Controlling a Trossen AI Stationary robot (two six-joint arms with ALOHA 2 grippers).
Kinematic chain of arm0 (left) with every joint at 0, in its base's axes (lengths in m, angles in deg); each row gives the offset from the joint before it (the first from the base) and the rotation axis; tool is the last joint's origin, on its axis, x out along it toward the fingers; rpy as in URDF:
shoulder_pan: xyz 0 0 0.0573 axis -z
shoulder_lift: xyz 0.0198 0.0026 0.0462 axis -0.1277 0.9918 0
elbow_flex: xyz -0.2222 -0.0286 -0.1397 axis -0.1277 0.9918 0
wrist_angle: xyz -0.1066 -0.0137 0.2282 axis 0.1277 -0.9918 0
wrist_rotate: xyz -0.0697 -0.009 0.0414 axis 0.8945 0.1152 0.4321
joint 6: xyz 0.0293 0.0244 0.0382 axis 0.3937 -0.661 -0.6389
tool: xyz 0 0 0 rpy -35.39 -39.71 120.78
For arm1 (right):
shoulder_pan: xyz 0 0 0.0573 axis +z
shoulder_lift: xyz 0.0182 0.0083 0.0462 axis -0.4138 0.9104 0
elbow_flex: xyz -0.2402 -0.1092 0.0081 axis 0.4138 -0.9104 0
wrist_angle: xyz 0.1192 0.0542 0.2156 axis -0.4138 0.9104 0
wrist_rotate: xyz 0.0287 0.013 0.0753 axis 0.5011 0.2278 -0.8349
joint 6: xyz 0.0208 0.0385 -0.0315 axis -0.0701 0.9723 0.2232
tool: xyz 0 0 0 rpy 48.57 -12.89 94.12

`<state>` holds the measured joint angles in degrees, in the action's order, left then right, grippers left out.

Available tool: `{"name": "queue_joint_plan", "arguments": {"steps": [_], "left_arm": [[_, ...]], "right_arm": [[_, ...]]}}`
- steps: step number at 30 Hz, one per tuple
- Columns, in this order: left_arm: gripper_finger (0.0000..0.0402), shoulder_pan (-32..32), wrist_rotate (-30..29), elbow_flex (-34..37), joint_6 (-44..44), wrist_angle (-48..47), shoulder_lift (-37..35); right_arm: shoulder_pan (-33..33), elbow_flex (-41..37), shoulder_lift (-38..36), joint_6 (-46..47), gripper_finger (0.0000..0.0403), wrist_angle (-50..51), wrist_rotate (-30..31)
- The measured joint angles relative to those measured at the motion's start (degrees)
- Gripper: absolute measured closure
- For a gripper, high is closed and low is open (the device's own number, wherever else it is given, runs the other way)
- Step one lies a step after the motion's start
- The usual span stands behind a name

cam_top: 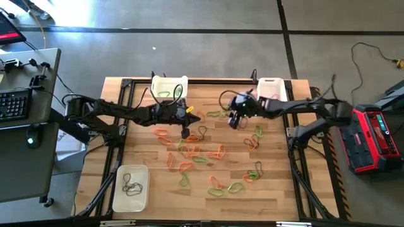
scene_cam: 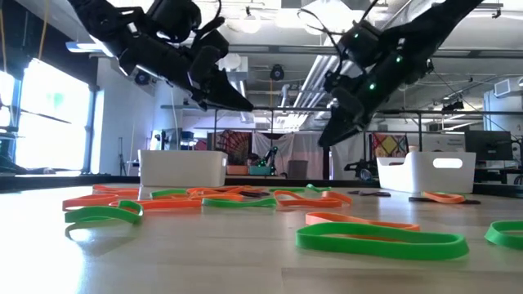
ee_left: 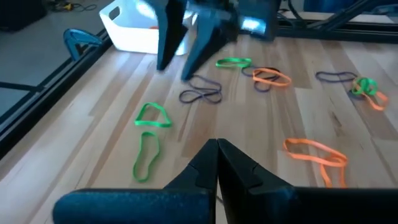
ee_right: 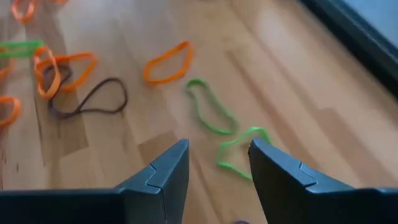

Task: Sort rubber bands into baskets
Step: Put the green rubber band into the top left white bin

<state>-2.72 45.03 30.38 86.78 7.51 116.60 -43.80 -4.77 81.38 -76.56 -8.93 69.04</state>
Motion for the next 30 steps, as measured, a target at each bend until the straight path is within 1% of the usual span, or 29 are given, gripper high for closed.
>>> {"name": "queue_joint_plan", "arguments": {"steps": [3, 6, 9, 11, 15, 19, 23, 24, 27, 30], "left_arm": [[0.0401, 0.12, 0.11, 0.0, 0.51, -0.11, 0.0], [0.0401, 0.1, -0.23, 0.0, 1.93, -0.53, 0.0], [0.0401, 0.1, -0.41, 0.0, 2.86, -1.03, 0.0], [0.0401, 0.1, -0.43, 0.0, 2.89, -1.21, 0.0], [0.0401, 0.1, -0.54, 0.0, 2.89, -1.25, 0.0], [0.0401, 0.08, -0.56, 0.0, 2.89, -1.25, 0.0], [0.0401, 0.08, -0.56, 0.0, 2.83, -1.23, 0.0], [0.0401, 0.08, -0.56, 0.0, 2.54, -1.25, 0.0], [0.0401, 0.06, -0.05, 0.0, 1.43, -1.25, 0.0], [0.0401, 0.07, 1.33, -0.02, 0.77, -1.21, 0.0]], "right_arm": [[0.76, 0.0, 4.36, 2.36, 0.0247, -4.38, 0.82], [0.88, 0.0, 8.54, 5.1, 0.0247, -7.81, 3.18], [0.88, 0.0, 11.45, 7.45, 0.0249, -8.86, 5.53], [0.87, 0.0, 12.94, 8.42, 0.0256, -8.88, 5.88], [0.59, 0.0, 15.6, 8.64, 0.0286, -9.42, 5.59], [0.59, 0.04, 17.58, 8.49, 0.0329, -10.97, 5.53], [0.61, 0.09, 17.41, 8.43, 0.0388, -11.08, 5.54], [0.64, 0.06, 16.95, 8.45, 0.0395, -11.02, 5.52], [1.68, 0.05, 14.61, 8.98, 0.0393, -13.39, 4.23], [3.82, 0.07, 12.18, 9.83, 0.0401, -16.66, 2.38]]}}
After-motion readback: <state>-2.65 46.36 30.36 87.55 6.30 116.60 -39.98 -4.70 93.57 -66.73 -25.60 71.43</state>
